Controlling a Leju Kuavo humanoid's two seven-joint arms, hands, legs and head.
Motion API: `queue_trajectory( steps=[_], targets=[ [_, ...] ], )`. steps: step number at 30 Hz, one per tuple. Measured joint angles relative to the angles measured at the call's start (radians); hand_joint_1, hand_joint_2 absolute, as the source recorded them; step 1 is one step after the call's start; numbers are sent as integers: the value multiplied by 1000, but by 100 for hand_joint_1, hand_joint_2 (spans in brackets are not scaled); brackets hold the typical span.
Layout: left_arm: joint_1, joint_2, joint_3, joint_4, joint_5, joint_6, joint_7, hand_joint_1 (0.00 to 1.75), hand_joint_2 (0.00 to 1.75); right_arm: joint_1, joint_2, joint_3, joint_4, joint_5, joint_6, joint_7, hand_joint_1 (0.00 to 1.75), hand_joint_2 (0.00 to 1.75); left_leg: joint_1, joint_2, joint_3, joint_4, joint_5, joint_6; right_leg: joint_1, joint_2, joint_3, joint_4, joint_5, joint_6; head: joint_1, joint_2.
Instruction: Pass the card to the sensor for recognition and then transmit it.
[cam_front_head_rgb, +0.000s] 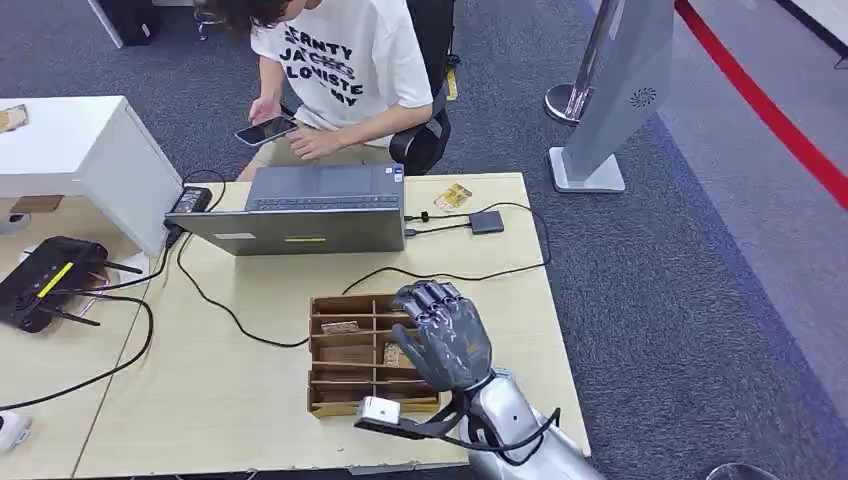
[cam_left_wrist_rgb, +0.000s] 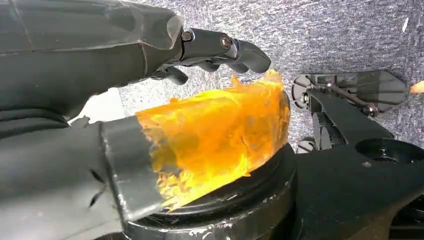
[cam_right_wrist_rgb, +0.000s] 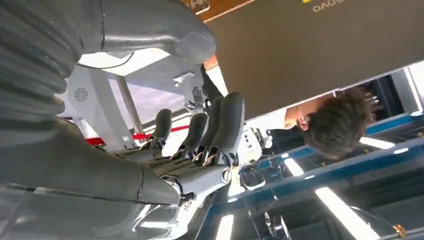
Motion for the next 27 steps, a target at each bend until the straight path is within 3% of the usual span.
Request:
queue_trajectory(
  steps=[27],
  targets=[
    [0, 0, 0, 0, -7, -5, 0, 0, 0, -58, 0, 11, 75, -30, 89, 28, 80, 175, 0, 0, 0, 0, 0, 0, 0, 0, 0, 0, 0, 0, 0, 0]
  ],
)
